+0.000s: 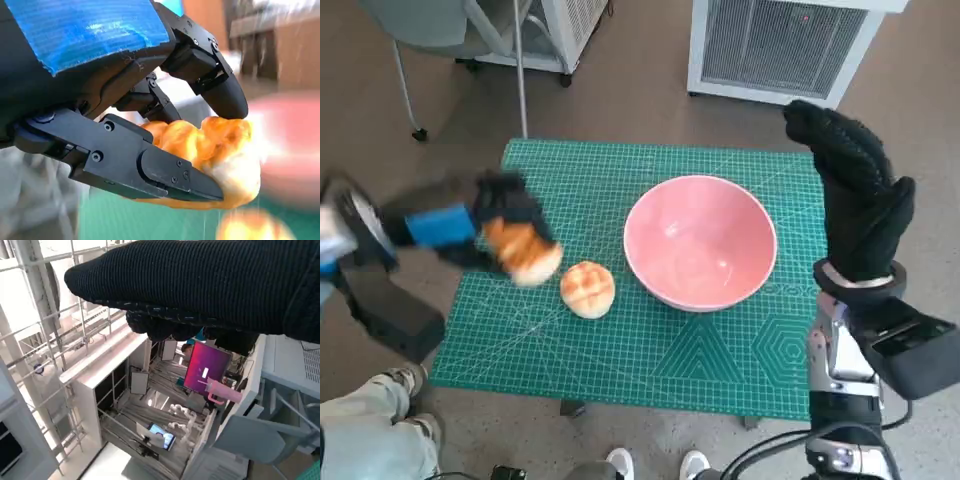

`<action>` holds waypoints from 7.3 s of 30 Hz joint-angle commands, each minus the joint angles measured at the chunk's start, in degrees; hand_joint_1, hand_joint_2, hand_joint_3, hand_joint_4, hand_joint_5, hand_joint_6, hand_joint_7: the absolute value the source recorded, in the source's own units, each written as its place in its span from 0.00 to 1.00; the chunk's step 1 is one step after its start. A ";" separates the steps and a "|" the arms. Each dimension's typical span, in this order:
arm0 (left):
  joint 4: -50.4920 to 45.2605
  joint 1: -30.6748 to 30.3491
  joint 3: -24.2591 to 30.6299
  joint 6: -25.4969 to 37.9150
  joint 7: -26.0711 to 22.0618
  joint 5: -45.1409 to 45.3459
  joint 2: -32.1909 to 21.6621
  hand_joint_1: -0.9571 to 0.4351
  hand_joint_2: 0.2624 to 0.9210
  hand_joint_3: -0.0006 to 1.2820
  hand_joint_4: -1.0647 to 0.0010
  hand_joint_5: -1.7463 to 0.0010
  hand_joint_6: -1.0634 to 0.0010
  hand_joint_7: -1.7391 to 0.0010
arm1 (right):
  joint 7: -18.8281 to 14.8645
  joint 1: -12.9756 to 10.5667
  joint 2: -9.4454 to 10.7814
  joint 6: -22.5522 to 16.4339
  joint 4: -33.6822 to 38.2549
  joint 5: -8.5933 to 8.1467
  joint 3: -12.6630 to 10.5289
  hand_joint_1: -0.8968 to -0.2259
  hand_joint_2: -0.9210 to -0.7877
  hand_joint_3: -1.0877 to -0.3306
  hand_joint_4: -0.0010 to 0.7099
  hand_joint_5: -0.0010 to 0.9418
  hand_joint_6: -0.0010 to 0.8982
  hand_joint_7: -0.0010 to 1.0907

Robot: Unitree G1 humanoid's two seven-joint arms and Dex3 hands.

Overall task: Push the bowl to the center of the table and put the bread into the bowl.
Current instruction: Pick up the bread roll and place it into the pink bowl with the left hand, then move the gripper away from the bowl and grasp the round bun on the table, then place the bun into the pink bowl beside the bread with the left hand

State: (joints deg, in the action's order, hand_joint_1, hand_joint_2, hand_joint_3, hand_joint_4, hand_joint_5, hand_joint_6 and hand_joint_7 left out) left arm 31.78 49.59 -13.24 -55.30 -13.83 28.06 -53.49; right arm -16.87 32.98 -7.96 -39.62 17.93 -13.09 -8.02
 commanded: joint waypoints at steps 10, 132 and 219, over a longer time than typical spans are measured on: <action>-4.80 14.02 -2.94 4.10 -2.34 0.46 16.00 0.69 1.00 0.10 0.45 0.32 0.44 0.27 | -0.41 -1.37 -0.45 0.46 -1.11 -0.32 0.20 0.39 0.00 0.39 0.36 0.02 0.00 0.60; 0.04 -8.34 -10.89 24.62 -21.00 8.11 15.57 0.35 0.75 0.00 0.72 0.99 0.62 0.97 | -2.81 -2.94 -1.79 3.10 -5.67 -1.42 -0.39 0.36 0.00 0.44 0.37 0.01 0.00 0.62; 6.65 9.56 -14.04 26.99 -8.53 11.80 32.07 0.46 0.96 0.01 0.73 0.98 0.73 0.86 | -2.06 -2.99 -2.39 3.69 -5.70 -1.14 0.06 0.36 0.00 0.43 0.37 0.01 0.00 0.61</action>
State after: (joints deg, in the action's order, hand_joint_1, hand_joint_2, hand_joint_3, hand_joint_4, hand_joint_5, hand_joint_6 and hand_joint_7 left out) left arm 39.04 60.02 -27.03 -26.58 -23.97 40.44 -20.37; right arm -19.27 30.80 -10.54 -35.95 11.30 -15.31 -7.99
